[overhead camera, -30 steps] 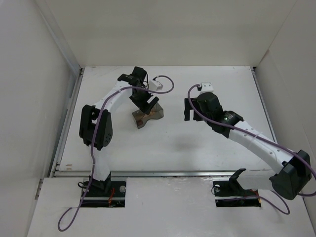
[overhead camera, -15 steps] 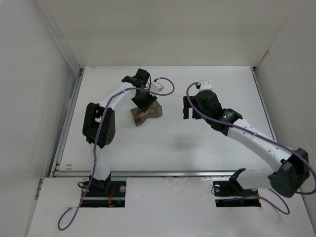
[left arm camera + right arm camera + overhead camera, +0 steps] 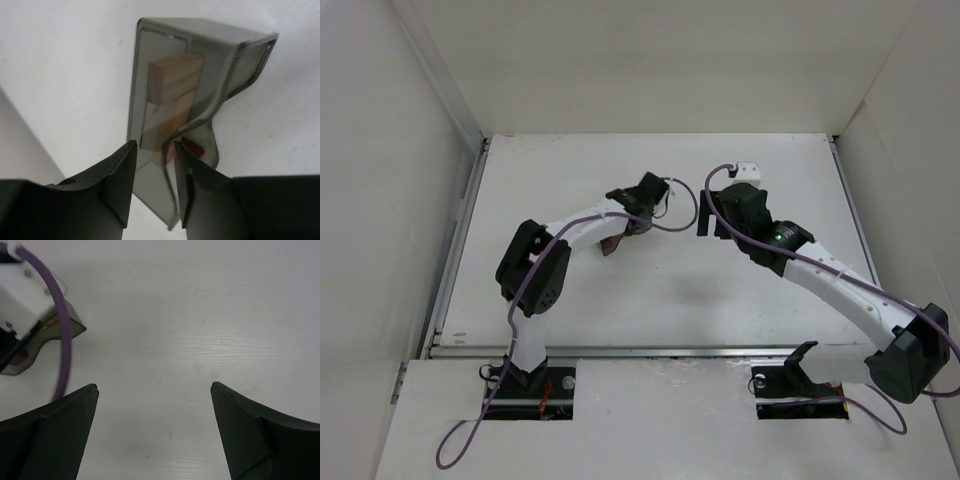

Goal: Build the wood block tower

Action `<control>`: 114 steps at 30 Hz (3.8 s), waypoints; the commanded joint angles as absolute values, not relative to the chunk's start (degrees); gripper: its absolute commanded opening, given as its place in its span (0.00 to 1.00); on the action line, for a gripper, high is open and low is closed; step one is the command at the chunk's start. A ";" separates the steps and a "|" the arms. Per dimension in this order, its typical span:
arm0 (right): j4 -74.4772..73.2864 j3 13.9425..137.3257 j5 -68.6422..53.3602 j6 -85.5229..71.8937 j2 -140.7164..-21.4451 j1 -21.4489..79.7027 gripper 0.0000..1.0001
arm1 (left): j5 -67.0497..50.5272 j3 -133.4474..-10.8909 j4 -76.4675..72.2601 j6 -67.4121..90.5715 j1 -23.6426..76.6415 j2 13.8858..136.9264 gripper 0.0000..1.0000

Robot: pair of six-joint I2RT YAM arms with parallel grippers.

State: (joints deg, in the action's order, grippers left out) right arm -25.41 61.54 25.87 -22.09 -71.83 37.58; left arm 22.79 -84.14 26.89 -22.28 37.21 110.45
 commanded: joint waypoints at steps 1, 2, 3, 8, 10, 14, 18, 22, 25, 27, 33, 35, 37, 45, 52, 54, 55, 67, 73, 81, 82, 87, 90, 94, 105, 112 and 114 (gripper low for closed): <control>-26.80 62.67 32.34 -27.24 -69.87 37.79 1.00 | 45.15 -79.55 15.92 -18.55 41.13 108.72 0.00; -26.81 62.67 32.95 -28.46 -69.87 37.79 1.00 | 48.48 -78.85 14.86 -18.54 41.74 108.72 0.00; -27.50 62.67 33.74 -29.00 -69.87 37.79 1.00 | 49.39 -78.23 14.33 -17.50 42.53 109.24 0.00; -28.04 60.92 33.75 -29.62 -68.65 37.79 1.00 | 48.35 -79.54 17.66 -13.89 43.68 109.25 0.00; -28.04 60.38 33.75 -30.15 -67.95 37.79 1.00 | 44.42 -80.85 19.50 -12.93 43.16 109.25 0.00; -26.81 59.85 31.82 -29.10 -66.80 37.79 1.00 | 37.53 -84.55 25.22 -10.20 41.75 107.94 0.00; -24.62 58.54 28.49 -27.87 -66.80 37.79 1.00 | 43.04 -82.80 21.29 -11.86 41.75 107.40 0.00; -22.15 59.75 22.60 -27.33 -69.16 37.79 1.00 | 56.31 -73.77 3.40 -24.57 45.52 104.60 0.00; -22.15 62.83 22.06 -30.49 -69.87 35.87 1.00 | 62.22 -62.98 -18.36 -42.15 48.51 104.59 0.00; -22.15 64.33 22.06 -31.72 -70.40 34.72 1.00 | 61.27 -60.91 -20.30 -43.95 50.70 106.17 0.00; -23.99 65.04 22.06 -31.20 -70.40 33.57 1.00 | 47.57 -67.57 8.14 -23.08 54.32 108.37 0.43; -23.99 64.51 22.06 -31.20 -69.79 33.57 1.00 | 41.59 -72.91 17.08 -18.57 54.32 108.37 0.67; -23.99 63.11 21.36 -31.20 -69.17 33.57 1.00 | 36.42 -78.97 25.09 -13.65 54.32 108.37 0.81; -23.99 63.11 17.40 -27.96 -67.85 33.57 1.00 | 14.99 -90.18 37.35 -11.16 46.16 102.40 0.99; -23.99 62.49 13.54 -25.14 -67.32 33.57 1.00 | -2.00 -89.38 38.41 -14.94 34.02 101.69 0.99; -23.99 62.49 13.54 -25.14 -67.32 33.57 1.00 | -3.60 -89.99 37.01 -15.64 32.53 101.69 0.99; -23.99 63.01 13.54 -25.14 -67.32 33.57 1.00 | -4.39 -90.00 37.00 -16.43 31.82 102.47 0.99; -23.03 65.02 15.73 -25.93 -64.43 33.05 1.00 | 0.07 -88.17 35.16 -18.71 30.75 102.13 0.99; -21.88 73.38 13.10 -24.79 -66.44 33.05 1.00 | 18.08 -82.62 31.47 -21.36 37.97 102.04 0.99; -22.41 83.13 2.47 -21.54 -71.36 33.05 1.00 | 23.73 -88.58 31.46 -19.95 39.02 104.33 0.99; -23.46 83.14 2.46 -21.53 -71.98 33.05 1.00 | 24.34 -89.20 31.46 -19.95 39.02 104.33 0.99; -24.70 82.36 9.23 -22.06 -67.69 32.43 1.00 | 13.50 -92.72 36.55 -18.72 35.08 103.80 0.99; -25.22 80.95 9.93 -21.36 -65.39 31.82 1.00 | 2.52 -92.72 41.30 -20.74 31.31 105.02 0.99; -26.63 78.14 10.46 -21.36 -64.60 31.29 1.00 | -10.33 -95.09 46.40 -21.97 27.52 108.01 0.99; -26.63 75.94 9.32 -21.36 -64.07 31.29 1.00 | -17.40 -96.32 44.56 -24.35 25.76 111.44 0.98; -27.69 74.88 9.84 -21.36 -63.54 31.29 1.00 | -20.30 -98.52 45.09 -21.80 25.75 111.63 0.94; -27.69 74.88 10.37 -21.36 -63.54 31.29 1.00 | -20.30 -99.13 44.47 -19.96 25.75 109.96 0.94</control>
